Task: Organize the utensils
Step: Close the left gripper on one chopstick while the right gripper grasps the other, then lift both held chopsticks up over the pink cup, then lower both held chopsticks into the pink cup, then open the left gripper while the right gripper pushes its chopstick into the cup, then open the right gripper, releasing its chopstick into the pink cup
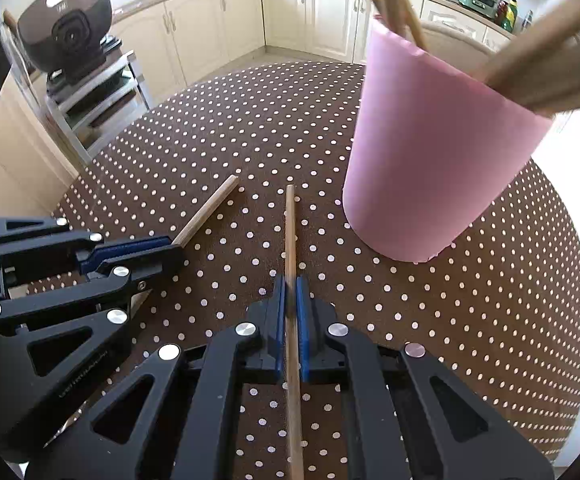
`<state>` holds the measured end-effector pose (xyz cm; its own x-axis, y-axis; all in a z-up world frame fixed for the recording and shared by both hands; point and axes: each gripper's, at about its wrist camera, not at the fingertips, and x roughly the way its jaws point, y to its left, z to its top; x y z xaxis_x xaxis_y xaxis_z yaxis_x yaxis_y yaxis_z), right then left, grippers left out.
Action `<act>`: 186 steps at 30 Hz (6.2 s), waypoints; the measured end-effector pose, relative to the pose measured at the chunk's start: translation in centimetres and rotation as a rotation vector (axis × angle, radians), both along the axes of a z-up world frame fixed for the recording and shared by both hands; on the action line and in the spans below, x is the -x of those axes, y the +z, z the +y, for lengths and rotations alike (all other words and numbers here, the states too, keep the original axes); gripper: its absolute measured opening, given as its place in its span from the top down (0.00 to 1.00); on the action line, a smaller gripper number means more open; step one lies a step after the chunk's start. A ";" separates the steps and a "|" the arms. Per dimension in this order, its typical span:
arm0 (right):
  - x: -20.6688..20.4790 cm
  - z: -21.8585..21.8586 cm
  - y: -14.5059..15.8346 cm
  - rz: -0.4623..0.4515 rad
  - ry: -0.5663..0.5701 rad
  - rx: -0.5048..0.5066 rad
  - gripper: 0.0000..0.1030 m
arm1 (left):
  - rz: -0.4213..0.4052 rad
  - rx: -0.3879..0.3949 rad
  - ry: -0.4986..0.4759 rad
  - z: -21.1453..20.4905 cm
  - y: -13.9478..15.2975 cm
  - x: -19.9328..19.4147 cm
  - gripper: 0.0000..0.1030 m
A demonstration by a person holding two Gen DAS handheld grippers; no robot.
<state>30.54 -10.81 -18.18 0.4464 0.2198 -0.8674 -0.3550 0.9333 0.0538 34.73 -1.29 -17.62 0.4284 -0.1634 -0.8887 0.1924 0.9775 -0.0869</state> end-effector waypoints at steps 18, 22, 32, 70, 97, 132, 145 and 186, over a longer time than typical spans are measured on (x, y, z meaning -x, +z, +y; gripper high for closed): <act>7.7 -4.5 9.3 -0.198 0.032 -0.365 0.96 | -0.255 0.098 -0.018 1.4 9.7 8.2 0.94; 9.2 -5.6 11.1 -0.259 0.021 -0.405 0.96 | -0.319 0.137 -0.030 1.5 12.4 10.7 0.94; 12.6 -6.6 14.0 -0.409 0.000 -0.415 0.96 | -0.439 0.154 -0.049 0.4 16.0 14.2 0.94; 8.4 -17.6 18.6 -0.934 -0.361 -0.468 0.96 | -0.752 0.264 0.077 -2.3 22.3 6.4 0.94; 3.5 -14.5 16.9 -0.823 -0.207 -0.482 0.96 | -0.647 0.176 0.020 -3.9 17.2 5.0 0.89; 3.1 -11.8 15.4 -0.775 -0.091 -0.353 0.95 | -0.907 0.027 0.149 -2.9 18.6 9.2 0.24; 3.5 -11.5 15.0 -0.800 -0.088 -0.346 0.90 | -0.924 0.020 0.156 -2.6 18.2 9.6 0.17; 3.1 -9.4 16.6 -0.717 -0.101 -0.313 0.82 | -0.911 0.005 0.202 -0.5 18.5 10.6 0.11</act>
